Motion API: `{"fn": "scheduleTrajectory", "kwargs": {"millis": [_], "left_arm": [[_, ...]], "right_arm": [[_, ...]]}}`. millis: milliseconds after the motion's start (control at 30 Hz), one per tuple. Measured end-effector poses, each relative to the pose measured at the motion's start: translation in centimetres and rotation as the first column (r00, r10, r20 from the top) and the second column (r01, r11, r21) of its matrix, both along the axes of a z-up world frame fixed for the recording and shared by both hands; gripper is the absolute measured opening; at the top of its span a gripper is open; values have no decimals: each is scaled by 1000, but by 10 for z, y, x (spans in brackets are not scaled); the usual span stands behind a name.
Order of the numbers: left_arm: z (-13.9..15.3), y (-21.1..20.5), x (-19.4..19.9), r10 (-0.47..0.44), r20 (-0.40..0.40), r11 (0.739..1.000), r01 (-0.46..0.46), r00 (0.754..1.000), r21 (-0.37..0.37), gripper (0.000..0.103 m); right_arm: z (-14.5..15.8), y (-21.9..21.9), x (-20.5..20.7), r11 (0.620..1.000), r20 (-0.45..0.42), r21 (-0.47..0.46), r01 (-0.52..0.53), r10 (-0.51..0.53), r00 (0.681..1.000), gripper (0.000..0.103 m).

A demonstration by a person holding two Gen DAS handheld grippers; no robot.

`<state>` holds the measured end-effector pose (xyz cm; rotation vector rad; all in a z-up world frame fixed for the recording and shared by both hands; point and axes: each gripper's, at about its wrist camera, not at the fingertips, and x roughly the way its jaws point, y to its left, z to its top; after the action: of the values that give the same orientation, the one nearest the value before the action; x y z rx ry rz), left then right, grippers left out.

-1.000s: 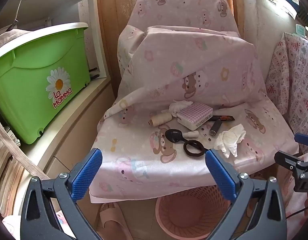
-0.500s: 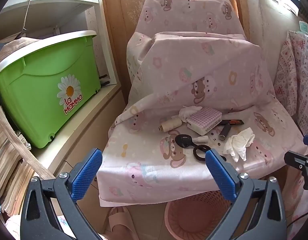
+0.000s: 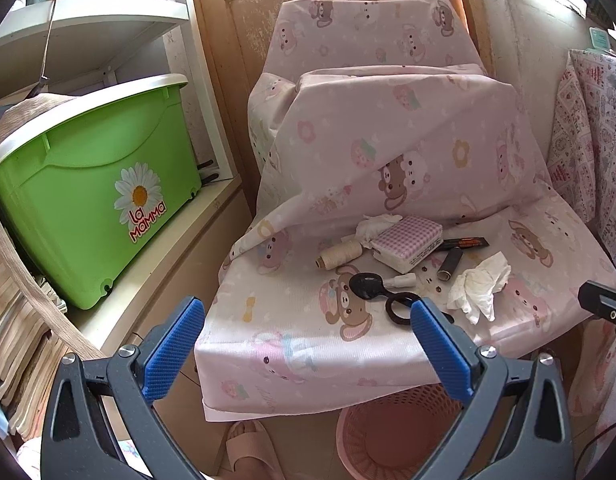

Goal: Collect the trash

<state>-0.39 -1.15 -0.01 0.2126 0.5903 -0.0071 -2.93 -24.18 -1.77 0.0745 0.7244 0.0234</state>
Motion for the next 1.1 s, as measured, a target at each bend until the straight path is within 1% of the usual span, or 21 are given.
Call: {"fn": "scheduleTrajectory", "kwargs": {"millis": [67, 167, 267, 333, 433, 567, 700, 833, 1000, 1100], "left_arm": [[2, -1, -2, 0, 15, 1000, 0, 1000, -5, 102], [8, 2, -5, 1, 42, 999, 1, 999, -37, 102], [11, 2, -6, 5, 58, 999, -3, 998, -40, 102], [11, 1, -7, 1, 64, 999, 1, 998, -33, 102], [11, -4, -10, -3, 84, 1000, 4, 996, -4, 102], [13, -9, -16, -43, 114, 999, 42, 993, 6, 102], [14, -13, -20, -36, 147, 999, 30, 989, 42, 102], [15, -11, -20, -28, 147, 999, 24, 989, 28, 102], [14, -5, -17, -12, 123, 1000, 12, 992, 1, 102], [13, -5, -17, -9, 119, 1000, 9, 993, -1, 102]], "right_arm": [[1, 0, -1, 1000, 4, 0, -5, 5, 1000, 103], [2, 1, -3, 1000, 12, -9, -5, 5, 1000, 103], [3, 2, -4, 1000, 19, -23, -3, 4, 1000, 103], [2, 2, -5, 1000, 18, -23, -2, 2, 1000, 103], [2, 0, -4, 1000, 11, -8, -2, 2, 1000, 103], [2, -2, -4, 1000, 15, -7, 8, -8, 1000, 103], [3, -1, -5, 1000, 24, -16, 8, -8, 1000, 103], [3, -1, -5, 1000, 26, -22, 11, -10, 1000, 103], [4, -1, -6, 999, 32, -31, 13, -12, 999, 103], [4, 0, -8, 999, 35, -33, 13, -12, 999, 103]]}}
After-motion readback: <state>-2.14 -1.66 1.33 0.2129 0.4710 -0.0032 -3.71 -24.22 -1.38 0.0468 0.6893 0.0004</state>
